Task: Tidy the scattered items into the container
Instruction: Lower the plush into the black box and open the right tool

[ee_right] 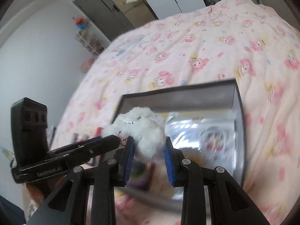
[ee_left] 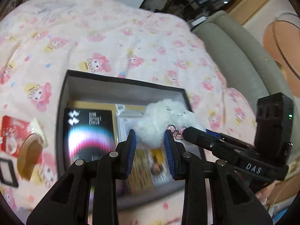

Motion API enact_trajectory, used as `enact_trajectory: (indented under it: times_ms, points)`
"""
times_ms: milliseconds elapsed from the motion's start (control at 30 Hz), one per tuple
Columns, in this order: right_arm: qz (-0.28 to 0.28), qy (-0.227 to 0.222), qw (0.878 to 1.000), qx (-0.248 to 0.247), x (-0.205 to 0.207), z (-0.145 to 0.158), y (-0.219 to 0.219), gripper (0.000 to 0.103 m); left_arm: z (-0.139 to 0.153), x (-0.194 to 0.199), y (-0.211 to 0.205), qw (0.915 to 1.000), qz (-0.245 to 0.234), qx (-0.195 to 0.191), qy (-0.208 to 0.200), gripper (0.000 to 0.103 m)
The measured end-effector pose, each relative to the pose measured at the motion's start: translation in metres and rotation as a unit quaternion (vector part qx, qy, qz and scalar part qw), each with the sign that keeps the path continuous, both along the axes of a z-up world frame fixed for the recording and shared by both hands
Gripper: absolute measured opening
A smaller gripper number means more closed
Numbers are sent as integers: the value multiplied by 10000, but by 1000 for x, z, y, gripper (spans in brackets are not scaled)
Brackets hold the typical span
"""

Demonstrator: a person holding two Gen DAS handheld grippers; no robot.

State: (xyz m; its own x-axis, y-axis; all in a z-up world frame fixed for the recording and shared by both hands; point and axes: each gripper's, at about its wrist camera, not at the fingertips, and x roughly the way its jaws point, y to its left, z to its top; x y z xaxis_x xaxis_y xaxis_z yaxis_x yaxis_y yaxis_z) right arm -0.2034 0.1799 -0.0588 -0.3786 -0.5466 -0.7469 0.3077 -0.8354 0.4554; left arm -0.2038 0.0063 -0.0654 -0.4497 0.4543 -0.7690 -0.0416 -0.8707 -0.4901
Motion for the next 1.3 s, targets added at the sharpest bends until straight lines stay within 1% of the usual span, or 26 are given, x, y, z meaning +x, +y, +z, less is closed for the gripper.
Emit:
enact_trajectory:
  times_ms: [67,100,200,300,400,467,533,567,633,733,767,900,1000,1100,1133,1200,1300]
  points:
    - [51,-144,9995,291,-24,-15,-3,27,-25,-26,7,9998,21,16,-221,30]
    - [42,-243,9991,354,-34,-21,1,27,-34,-36,11,9996,9,-38,-272,30]
    - [-82,-488,9977,468,-59,-46,10,27,-50,-53,19,9989,-40,-209,-420,28]
    - [-113,-680,9950,724,-71,-70,12,27,-69,-66,30,9972,-131,-339,-648,27]
    - [-81,-875,9926,840,-79,-87,10,27,-78,-73,35,9953,-142,-537,-789,27]
    - [-187,-817,9920,945,-79,-86,8,27,-76,-73,32,9963,45,-514,-693,27]
    - [-291,-539,9920,1103,-73,-77,10,27,-71,-69,26,9963,371,-575,-526,27]
    - [-367,-357,9923,1127,-70,-71,13,27,-71,-69,23,9952,525,-664,-501,27]
    - [-538,-128,9936,985,-69,-61,22,27,-75,-71,19,9924,683,-806,-636,27]
    - [-811,14,9927,892,-68,-54,34,27,-87,-76,22,9904,666,-820,-887,27]
    - [-847,44,9926,865,-67,-54,36,27,-89,-76,26,9911,603,-774,-899,27]
    - [-840,-95,9928,854,-64,-60,38,27,-85,-78,48,9950,227,-502,-838,27]
    - [-1015,56,9909,886,-60,-57,38,27,-85,-80,58,9954,257,-488,-782,27]
    - [-1073,267,9888,1005,-56,-51,34,25,-83,-78,54,9961,373,-188,-779,26]
    - [-1095,290,9878,1069,-56,-51,35,25,-82,-75,50,9958,476,-160,-763,26]
    - [-1152,248,9863,1157,-57,-52,38,25,-83,-74,47,9950,593,-177,-790,26]
    - [-1226,64,9850,1216,-61,-59,41,25,-89,-78,51,9943,509,-18,-942,26]
